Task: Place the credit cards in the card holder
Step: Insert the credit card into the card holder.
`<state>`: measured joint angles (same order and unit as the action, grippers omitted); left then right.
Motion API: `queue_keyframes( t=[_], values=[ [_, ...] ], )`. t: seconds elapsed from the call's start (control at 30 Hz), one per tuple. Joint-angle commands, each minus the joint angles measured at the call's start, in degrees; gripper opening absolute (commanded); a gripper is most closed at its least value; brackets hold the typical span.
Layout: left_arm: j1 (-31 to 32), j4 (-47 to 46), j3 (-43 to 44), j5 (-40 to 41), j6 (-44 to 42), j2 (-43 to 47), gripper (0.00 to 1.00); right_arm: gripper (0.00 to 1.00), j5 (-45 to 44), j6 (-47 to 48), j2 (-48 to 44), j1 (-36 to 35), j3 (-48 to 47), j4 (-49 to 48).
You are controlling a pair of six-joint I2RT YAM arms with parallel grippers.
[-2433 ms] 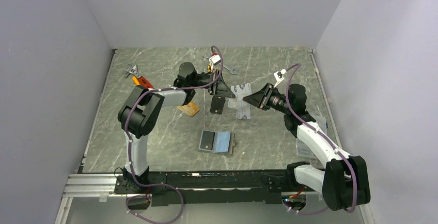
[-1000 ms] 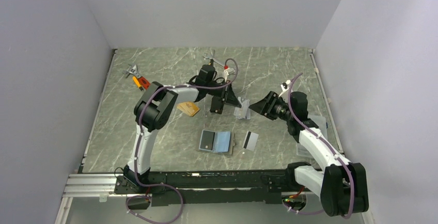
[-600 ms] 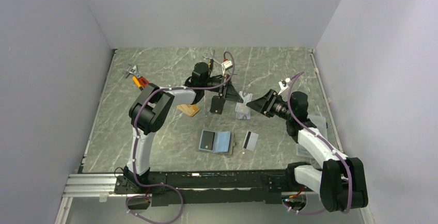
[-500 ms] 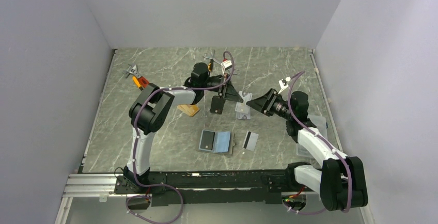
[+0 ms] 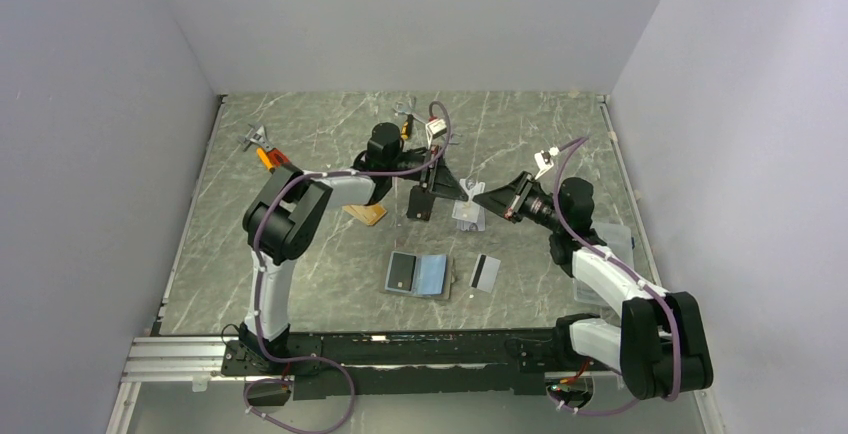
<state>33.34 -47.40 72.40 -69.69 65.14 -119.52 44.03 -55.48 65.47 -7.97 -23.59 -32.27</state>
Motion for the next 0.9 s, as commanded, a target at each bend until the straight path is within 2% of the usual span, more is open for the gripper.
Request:
queue_keyframes(
  t=[0.0,0.1,0.23,0.27,0.3,0.33,0.37,0.5,0.6,0.73,0.87],
  values=[
    [0.8,3.8,-1.5,0.7,-4.8,5.2,0.19,0.00,-0.2,-1.3,-0.9,-1.1,0.0,-5.0],
    [0.9,9.2,-2.4,1.4,-8.8,7.5,0.22,0.00,-0.2,-1.4,-1.6,-1.3,0.1,-4.3],
    [0.9,17.7,-2.4,2.4,-15.2,10.5,0.38,0.00,-1.0,1.6,-4.3,-2.0,-2.1,2.4],
    [0.9,20.5,-2.5,3.0,-17.1,11.3,0.45,0.00,-2.0,3.2,-5.3,-2.5,-3.0,5.9],
    [1.0,23.5,-2.7,3.6,-19.2,12.3,0.62,0.00,-2.7,5.0,-6.3,-3.0,-4.2,9.7],
    [0.8,27.6,-2.8,4.1,-21.7,13.2,0.93,0.00,-4.4,7.4,-7.7,-3.7,-5.7,14.3],
    [0.3,31.6,-2.7,4.4,-24.6,14.4,0.99,0.00,-6.7,9.8,-9.0,-4.7,-7.3,20.5],
    [-2.7,48.1,-4.4,8.5,-38.9,21.7,0.99,0.00,-12.8,14.4,-13.2,-11.2,-9.0,34.6],
    [-2.8,63.7,-4.0,15.1,-55.4,24.6,0.99,0.00,-14.6,13.6,-12.9,-16.5,-7.7,38.6],
    [-2.0,74.1,-5.1,22.8,-72.7,25.9,0.99,0.00,-16.0,10.2,-13.9,-22.0,-3.1,38.2],
    [1.8,75.9,-9.3,33.2,-82.9,28.4,0.99,0.00,-16.2,8.7,-13.4,-25.3,-0.4,38.6]
  ],
)
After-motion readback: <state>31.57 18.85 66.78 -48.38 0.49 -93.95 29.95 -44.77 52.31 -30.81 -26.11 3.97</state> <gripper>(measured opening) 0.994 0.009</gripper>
